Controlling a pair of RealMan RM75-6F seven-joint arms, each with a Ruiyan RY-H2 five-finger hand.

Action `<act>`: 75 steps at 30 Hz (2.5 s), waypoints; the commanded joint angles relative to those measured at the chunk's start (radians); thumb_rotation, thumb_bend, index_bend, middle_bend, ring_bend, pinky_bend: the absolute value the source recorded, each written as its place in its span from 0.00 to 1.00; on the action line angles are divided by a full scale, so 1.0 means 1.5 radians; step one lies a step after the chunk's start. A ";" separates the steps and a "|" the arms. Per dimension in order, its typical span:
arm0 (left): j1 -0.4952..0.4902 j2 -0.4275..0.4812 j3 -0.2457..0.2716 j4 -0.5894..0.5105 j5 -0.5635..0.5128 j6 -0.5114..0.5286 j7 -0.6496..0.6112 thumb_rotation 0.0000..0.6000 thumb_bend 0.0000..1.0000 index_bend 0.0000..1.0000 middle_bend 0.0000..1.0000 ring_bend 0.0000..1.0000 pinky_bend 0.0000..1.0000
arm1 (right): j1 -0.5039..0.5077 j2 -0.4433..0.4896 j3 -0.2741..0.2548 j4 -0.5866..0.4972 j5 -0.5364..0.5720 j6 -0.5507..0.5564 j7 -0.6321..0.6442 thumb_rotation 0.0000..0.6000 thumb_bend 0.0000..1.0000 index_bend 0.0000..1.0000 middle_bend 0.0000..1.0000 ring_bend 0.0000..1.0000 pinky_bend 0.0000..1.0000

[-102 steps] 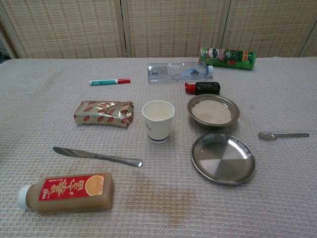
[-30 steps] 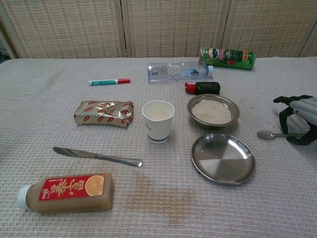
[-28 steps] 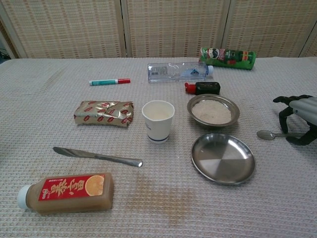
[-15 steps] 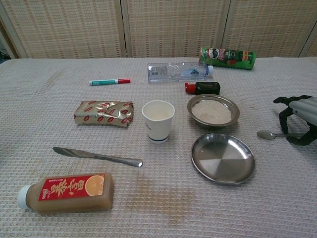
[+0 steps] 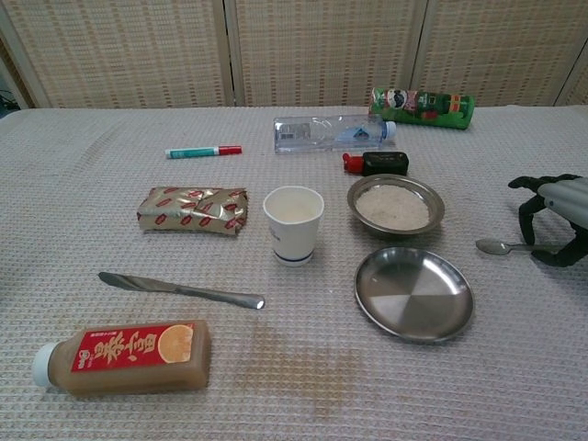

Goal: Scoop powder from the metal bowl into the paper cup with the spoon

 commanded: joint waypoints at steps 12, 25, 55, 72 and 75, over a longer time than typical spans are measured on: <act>0.000 0.000 0.003 -0.006 0.005 0.001 0.007 1.00 0.47 0.00 0.00 0.00 0.05 | 0.026 0.062 0.031 -0.112 -0.017 0.083 -0.141 1.00 0.31 0.64 0.00 0.00 0.00; 0.000 0.003 0.003 -0.008 0.007 0.005 0.001 1.00 0.47 0.00 0.00 0.00 0.05 | 0.127 0.019 0.059 -0.150 0.070 0.083 -0.395 1.00 0.31 0.64 0.00 0.00 0.00; -0.002 0.006 0.003 -0.004 0.007 0.003 -0.017 1.00 0.47 0.00 0.00 0.00 0.05 | 0.239 -0.100 0.002 -0.050 0.148 0.080 -0.621 1.00 0.31 0.64 0.00 0.00 0.00; -0.001 0.010 0.005 -0.006 0.008 0.003 -0.023 1.00 0.47 0.00 0.00 0.00 0.05 | 0.247 -0.127 0.009 -0.047 0.177 0.065 -0.569 1.00 0.31 0.64 0.00 0.00 0.00; -0.001 0.010 0.005 -0.007 0.008 0.003 -0.022 1.00 0.47 0.00 0.00 0.00 0.05 | 0.244 -0.127 0.009 -0.046 0.179 0.059 -0.544 1.00 0.31 0.64 0.00 0.00 0.00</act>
